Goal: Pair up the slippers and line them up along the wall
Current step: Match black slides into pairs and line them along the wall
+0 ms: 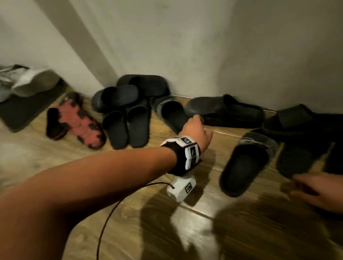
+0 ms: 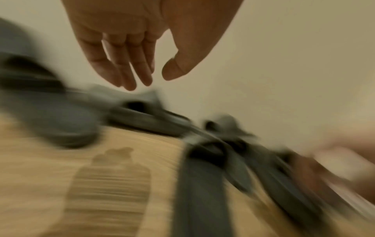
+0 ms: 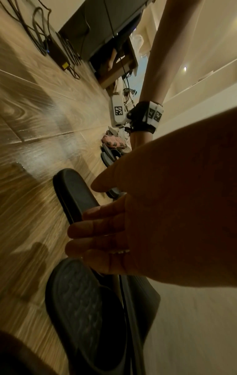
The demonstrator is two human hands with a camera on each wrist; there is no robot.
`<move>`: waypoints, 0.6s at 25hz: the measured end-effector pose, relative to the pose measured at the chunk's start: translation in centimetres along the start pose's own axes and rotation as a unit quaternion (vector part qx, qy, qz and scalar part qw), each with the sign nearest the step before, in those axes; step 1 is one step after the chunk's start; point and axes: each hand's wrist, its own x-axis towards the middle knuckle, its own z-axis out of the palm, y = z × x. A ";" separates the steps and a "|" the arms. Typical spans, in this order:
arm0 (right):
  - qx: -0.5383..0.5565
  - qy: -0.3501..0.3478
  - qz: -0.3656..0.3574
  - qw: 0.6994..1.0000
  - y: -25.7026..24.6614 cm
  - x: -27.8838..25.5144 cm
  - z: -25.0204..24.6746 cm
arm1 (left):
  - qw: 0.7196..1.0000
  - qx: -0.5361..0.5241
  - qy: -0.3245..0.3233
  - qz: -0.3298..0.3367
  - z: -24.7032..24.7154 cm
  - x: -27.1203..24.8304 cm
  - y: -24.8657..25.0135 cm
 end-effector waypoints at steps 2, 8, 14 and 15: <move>-0.011 -0.025 0.004 1.000 -0.7 0.9 0.1 | 0.998 -0.005 0.008 -0.067 -1.5 1.7 -2.7; -0.029 -0.073 0.031 0.996 -1.0 -0.7 -2.6 | 0.998 0.004 -0.022 -0.057 -0.4 6.4 -2.2; -0.006 -0.071 0.111 0.991 2.8 -4.1 -3.0 | 0.991 -0.106 -0.009 -0.081 0.7 11.3 5.9; 0.009 -0.069 0.120 0.990 3.5 -4.7 -2.9 | 0.990 -0.115 -0.023 -0.084 1.1 11.6 6.7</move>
